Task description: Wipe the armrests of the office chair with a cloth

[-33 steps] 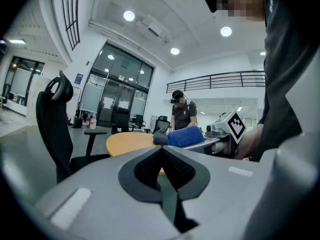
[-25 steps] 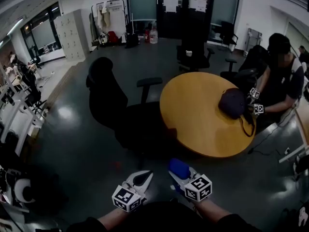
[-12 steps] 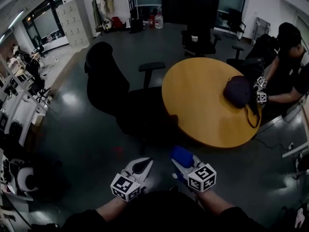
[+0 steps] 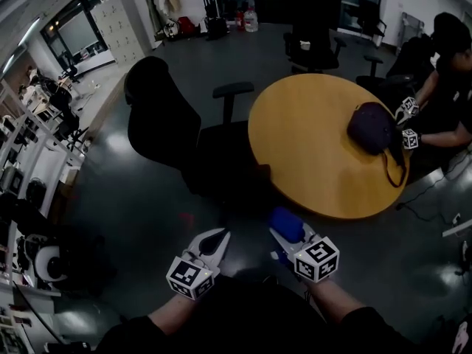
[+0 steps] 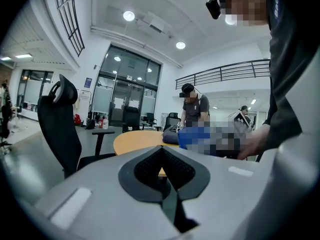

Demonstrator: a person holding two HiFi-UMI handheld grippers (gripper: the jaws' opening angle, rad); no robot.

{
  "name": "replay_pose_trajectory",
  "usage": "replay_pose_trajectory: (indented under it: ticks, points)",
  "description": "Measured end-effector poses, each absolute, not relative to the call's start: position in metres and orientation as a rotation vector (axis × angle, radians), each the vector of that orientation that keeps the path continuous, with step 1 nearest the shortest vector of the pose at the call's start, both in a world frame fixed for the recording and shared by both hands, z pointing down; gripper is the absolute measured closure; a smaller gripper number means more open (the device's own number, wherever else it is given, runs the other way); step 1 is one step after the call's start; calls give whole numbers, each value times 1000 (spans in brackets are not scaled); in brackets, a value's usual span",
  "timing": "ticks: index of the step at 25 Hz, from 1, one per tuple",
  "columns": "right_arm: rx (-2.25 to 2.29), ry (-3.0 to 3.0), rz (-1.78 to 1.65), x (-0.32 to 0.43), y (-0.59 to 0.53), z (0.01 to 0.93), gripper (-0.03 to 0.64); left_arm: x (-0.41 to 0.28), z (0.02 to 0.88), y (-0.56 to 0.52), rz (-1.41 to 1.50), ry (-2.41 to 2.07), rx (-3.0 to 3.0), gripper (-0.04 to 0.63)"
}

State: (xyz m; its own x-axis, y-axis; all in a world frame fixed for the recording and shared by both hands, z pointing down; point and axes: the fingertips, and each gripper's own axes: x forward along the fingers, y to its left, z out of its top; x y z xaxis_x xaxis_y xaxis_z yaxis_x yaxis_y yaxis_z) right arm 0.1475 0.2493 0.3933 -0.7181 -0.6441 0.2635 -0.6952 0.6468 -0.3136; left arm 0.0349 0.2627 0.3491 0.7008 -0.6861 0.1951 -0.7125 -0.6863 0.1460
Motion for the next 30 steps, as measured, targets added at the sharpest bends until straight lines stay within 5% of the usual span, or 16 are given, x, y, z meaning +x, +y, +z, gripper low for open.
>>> replay_pose_trajectory:
  ticks: [30]
  points:
    - [1389, -2506, 529, 137, 78, 423, 511, -55, 453, 57, 384, -1032, 2789, 581]
